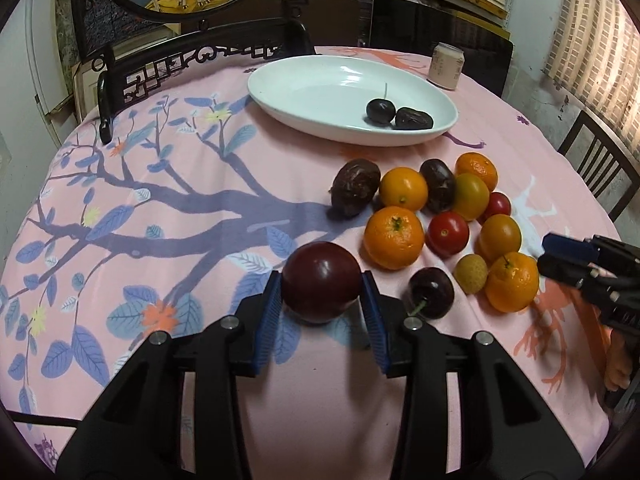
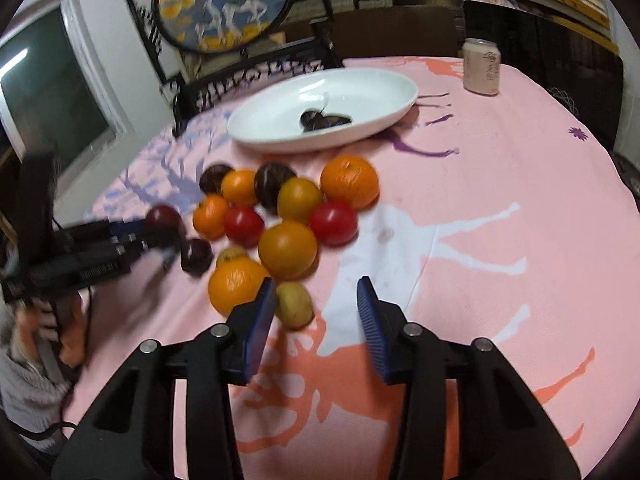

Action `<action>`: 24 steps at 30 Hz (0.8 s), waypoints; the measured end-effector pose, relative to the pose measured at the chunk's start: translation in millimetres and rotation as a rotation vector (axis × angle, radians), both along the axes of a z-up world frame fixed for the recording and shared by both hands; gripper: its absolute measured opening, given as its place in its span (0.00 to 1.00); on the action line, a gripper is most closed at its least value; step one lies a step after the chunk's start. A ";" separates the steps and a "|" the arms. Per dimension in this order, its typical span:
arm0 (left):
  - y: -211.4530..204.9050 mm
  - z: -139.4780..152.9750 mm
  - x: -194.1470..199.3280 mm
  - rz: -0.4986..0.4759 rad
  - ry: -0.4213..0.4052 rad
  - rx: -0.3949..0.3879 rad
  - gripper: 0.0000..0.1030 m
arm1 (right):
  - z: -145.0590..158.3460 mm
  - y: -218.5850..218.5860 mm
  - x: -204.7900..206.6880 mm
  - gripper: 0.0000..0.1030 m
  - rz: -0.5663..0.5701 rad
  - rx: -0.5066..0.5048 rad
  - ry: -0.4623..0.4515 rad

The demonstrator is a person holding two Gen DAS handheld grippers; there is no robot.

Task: Organize fruits
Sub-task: 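Grasp a large dark red plum with the left tool while the right tool grasps a small yellow fruit, then lower both held fruits onto the white plate and release them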

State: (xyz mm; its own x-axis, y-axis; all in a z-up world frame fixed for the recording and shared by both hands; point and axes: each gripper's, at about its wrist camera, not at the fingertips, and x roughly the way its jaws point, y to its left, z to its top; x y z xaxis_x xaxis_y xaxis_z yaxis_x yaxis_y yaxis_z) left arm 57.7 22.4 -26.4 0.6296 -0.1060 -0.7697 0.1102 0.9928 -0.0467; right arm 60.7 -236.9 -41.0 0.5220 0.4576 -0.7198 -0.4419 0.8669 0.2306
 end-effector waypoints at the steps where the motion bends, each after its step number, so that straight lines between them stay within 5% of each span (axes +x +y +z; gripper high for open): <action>1: -0.6 -0.6 -0.4 0.000 0.001 0.002 0.39 | -1.1 3.6 -1.4 0.42 0.013 -0.016 -0.008; 5: -2.6 -4.2 1.5 0.000 0.015 0.016 0.39 | -2.2 12.9 -3.7 0.40 0.025 -0.063 -0.053; 15: -2.7 -5.9 3.0 -0.001 0.022 0.015 0.41 | -11.1 27.4 -5.3 0.25 0.124 -0.039 0.022; 24: -5.6 -3.9 1.3 -0.020 0.011 0.007 0.39 | -9.1 22.8 -3.9 0.24 0.108 -0.011 0.020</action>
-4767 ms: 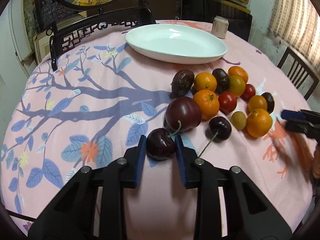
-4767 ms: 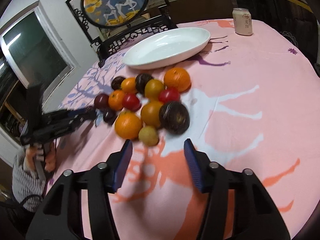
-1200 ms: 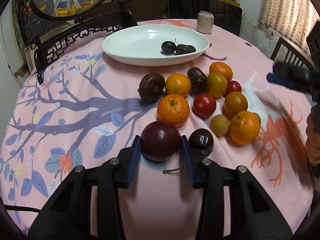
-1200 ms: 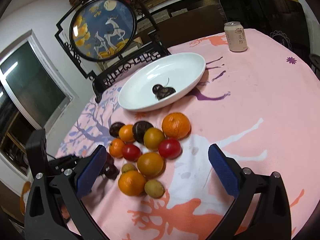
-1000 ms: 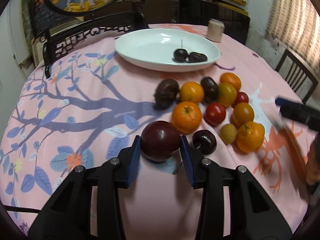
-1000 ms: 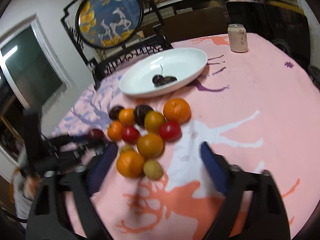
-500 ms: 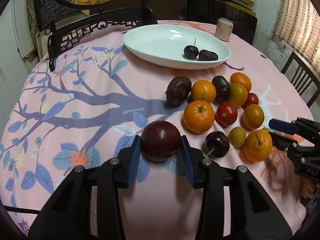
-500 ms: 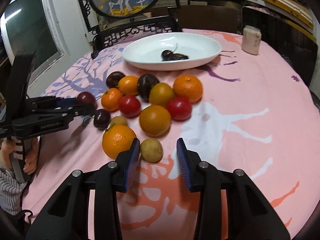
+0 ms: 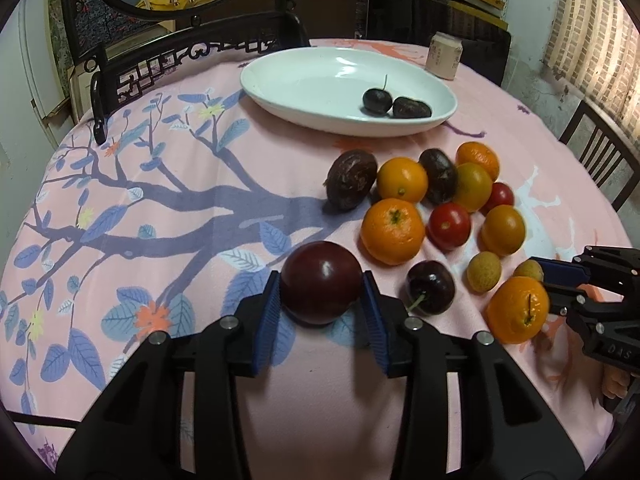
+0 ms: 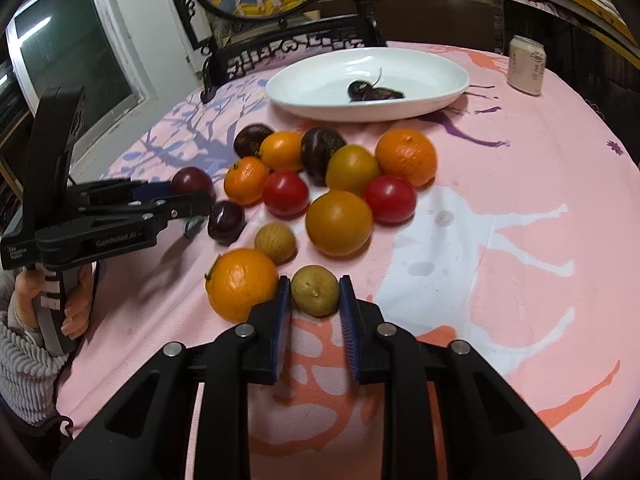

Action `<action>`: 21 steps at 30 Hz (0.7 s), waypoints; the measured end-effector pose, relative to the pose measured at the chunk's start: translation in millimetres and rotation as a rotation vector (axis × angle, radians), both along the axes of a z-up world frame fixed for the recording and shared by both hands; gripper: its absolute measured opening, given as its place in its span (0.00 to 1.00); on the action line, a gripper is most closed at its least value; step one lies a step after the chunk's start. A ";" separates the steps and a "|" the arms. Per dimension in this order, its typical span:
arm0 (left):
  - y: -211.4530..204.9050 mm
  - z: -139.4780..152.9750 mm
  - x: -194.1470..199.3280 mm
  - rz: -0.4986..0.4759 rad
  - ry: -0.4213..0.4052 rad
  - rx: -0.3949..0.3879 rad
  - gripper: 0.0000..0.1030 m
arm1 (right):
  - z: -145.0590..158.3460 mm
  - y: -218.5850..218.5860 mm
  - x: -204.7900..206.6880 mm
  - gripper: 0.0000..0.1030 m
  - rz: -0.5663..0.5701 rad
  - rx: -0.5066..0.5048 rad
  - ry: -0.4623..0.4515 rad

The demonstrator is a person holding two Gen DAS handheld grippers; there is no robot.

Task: Organize fruits
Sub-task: 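Lower both held fruits onto the white plate and release them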

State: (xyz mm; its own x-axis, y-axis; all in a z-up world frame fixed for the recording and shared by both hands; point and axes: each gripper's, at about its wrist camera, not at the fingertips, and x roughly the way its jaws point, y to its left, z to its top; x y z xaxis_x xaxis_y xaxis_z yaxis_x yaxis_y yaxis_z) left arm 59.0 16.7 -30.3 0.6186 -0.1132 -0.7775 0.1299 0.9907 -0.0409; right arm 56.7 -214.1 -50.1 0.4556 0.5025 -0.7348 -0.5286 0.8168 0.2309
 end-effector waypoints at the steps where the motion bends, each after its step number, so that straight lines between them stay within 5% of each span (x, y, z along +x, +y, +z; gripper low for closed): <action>1: 0.1 2.2 0.1 -0.004 -0.005 -0.010 0.39 | 5.1 -5.3 0.6 0.24 -0.020 0.023 -0.017; 11: -13.7 53.3 61.0 0.011 -0.089 -0.024 0.39 | 59.0 -11.6 70.7 0.24 -0.133 0.142 -0.064; 18: -17.3 53.1 121.0 0.070 -0.081 -0.037 0.44 | 54.1 15.5 142.0 0.25 -0.205 0.156 -0.054; 20: -15.8 50.5 127.3 0.082 -0.089 -0.053 0.63 | 46.9 10.6 157.4 0.64 -0.235 0.198 -0.021; 21: -15.0 48.8 128.4 0.072 -0.088 -0.063 0.63 | 44.8 5.9 160.7 0.65 -0.254 0.219 -0.014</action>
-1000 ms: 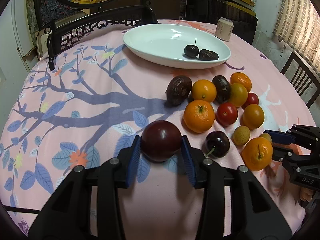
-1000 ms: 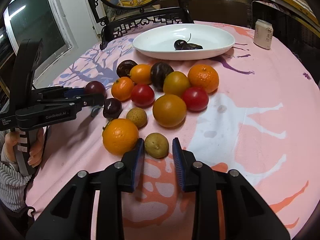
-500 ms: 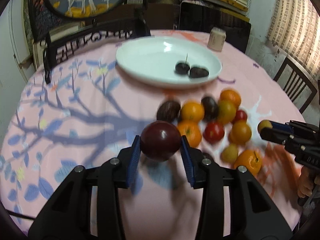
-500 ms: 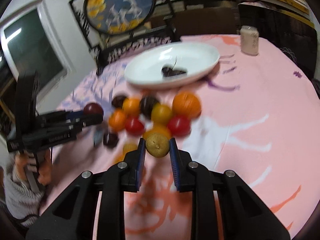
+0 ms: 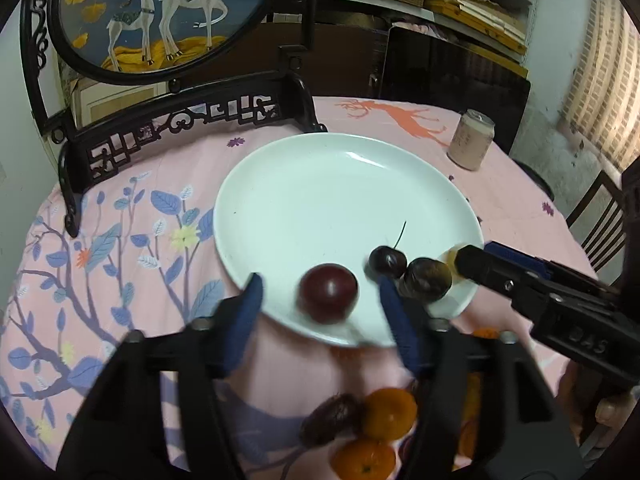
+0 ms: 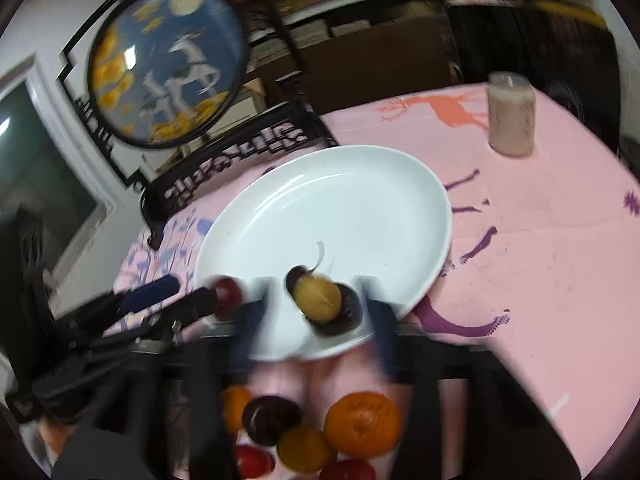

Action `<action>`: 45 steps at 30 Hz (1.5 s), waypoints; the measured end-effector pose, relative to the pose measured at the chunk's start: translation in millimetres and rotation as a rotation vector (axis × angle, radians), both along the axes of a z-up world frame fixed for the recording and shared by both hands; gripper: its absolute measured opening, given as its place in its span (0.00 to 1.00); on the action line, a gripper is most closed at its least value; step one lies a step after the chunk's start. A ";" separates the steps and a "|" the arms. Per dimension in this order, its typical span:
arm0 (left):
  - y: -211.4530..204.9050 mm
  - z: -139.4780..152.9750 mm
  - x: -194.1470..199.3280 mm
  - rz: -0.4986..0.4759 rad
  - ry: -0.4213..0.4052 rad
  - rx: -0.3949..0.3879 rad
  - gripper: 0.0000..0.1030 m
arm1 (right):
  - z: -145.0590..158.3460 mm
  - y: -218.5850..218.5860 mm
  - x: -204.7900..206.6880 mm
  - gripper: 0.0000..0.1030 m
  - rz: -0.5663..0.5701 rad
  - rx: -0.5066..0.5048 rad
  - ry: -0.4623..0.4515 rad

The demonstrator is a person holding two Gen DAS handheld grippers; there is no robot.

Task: Organize fruits
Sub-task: 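Lower both held fruits onto the white plate and release them, then grasp a dark wrinkled fruit with the left tool while the right tool grasps a mandarin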

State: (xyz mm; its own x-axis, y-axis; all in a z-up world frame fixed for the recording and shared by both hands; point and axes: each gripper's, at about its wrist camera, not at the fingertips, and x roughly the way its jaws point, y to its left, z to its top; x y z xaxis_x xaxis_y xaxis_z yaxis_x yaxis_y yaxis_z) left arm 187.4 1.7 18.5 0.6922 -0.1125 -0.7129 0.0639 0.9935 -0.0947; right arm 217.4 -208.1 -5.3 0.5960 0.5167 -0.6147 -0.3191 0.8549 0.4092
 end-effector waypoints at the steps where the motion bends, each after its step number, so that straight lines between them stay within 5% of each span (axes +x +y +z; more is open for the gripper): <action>1: -0.1 -0.6 -0.1 -0.009 0.001 -0.003 0.63 | -1.6 -8.0 0.3 0.65 -0.023 0.034 -0.014; 12: 17.2 -4.5 -43.1 0.007 -0.016 -0.003 0.71 | -1.1 -40.7 -39.7 0.65 -0.020 0.075 -0.011; 19: 11.3 -30.7 -73.1 0.013 0.035 0.072 0.71 | -10.6 -56.4 -74.1 0.78 -0.068 0.023 -0.019; 27: 8.3 -38.8 -71.8 0.011 0.046 0.090 0.72 | -15.4 -67.9 -68.7 0.80 -0.090 0.075 0.026; 30: 15.2 -44.0 -63.1 0.056 0.059 0.143 0.83 | -16.8 -66.7 -68.1 0.80 -0.082 0.077 0.035; 35: 60.2 -33.9 -62.3 0.196 0.062 0.052 0.83 | -15.7 -67.1 -69.1 0.80 -0.085 0.083 0.032; 39: 67.5 -25.7 -67.9 0.178 0.037 -0.040 0.83 | -15.9 -68.3 -68.7 0.80 -0.092 0.080 0.032; 45: 14.6 -31.2 -67.4 0.061 0.007 0.136 0.83 | -14.8 -68.8 -69.4 0.80 -0.101 0.075 0.023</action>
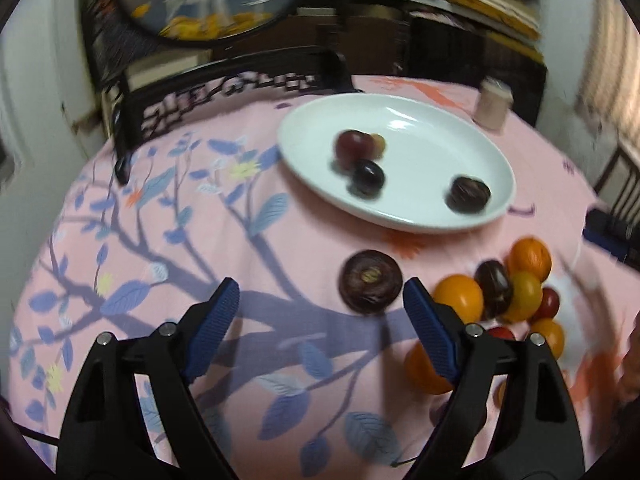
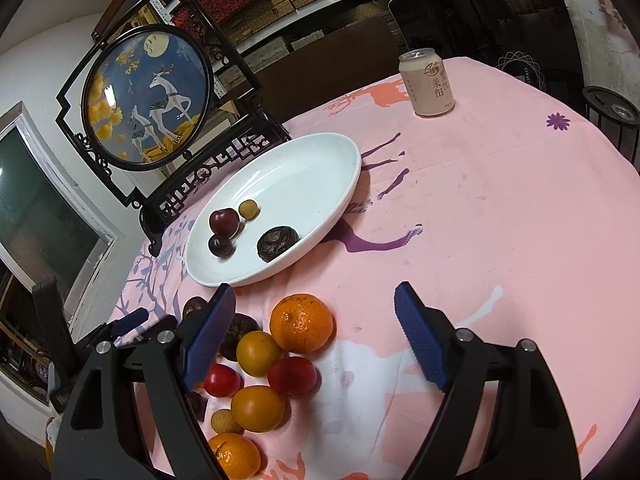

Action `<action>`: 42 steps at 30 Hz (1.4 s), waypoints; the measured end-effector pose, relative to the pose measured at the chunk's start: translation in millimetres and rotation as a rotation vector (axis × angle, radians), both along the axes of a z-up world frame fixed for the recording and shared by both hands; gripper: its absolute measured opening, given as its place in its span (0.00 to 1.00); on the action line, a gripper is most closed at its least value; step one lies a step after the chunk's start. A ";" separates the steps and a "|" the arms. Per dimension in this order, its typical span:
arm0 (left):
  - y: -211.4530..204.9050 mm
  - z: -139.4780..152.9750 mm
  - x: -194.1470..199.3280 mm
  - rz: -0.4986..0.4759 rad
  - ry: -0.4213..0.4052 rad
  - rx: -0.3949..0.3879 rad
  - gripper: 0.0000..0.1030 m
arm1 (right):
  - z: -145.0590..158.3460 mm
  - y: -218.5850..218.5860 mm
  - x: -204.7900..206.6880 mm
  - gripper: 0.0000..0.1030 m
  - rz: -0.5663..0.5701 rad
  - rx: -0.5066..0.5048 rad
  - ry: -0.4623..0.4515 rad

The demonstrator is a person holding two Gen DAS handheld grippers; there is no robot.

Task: Organize fruits
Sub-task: 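Grasp a dark wrinkled fruit with the left tool while the right tool grasps a mandarin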

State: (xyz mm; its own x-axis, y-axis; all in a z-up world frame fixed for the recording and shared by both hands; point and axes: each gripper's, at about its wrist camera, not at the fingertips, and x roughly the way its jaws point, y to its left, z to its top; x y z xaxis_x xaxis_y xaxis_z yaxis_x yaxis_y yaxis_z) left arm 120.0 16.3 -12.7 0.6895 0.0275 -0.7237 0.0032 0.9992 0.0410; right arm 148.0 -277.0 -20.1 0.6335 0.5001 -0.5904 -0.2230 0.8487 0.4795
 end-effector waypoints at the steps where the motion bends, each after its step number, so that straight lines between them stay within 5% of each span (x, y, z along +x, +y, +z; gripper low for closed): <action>1: -3.2 -1.5 1.7 -0.005 0.005 0.011 0.83 | -0.3 0.3 0.2 0.80 -0.001 -0.002 0.002; 11: -4.6 -13.4 20.6 0.014 0.042 0.077 0.82 | -2.1 1.5 1.6 0.80 0.000 -0.012 0.013; 18: 39.0 -8.9 17.1 0.110 0.069 -0.081 0.79 | -6.2 7.2 3.1 0.80 0.021 -0.051 0.036; 22: 16.3 -18.7 18.9 0.053 0.090 -0.012 0.78 | -12.2 12.1 5.2 0.79 0.056 -0.051 0.070; 26: 11.9 -23.4 19.3 0.043 0.103 0.002 0.74 | -18.5 14.3 7.8 0.68 0.076 -0.038 0.101; 31: 14.7 -25.3 19.7 0.043 0.106 -0.018 0.72 | -29.3 21.7 10.7 0.65 0.094 -0.052 0.141; 36: 11.4 -25.0 19.1 0.024 0.096 -0.016 0.62 | -32.2 33.9 10.5 0.58 0.108 -0.092 0.110; 38: 10.3 -24.2 18.4 0.016 0.092 -0.019 0.57 | -32.0 34.8 11.7 0.44 0.137 -0.067 0.104; 42: 10.7 -22.2 15.4 0.023 0.083 -0.014 0.47 | -31.2 34.4 11.8 0.41 0.142 -0.070 0.098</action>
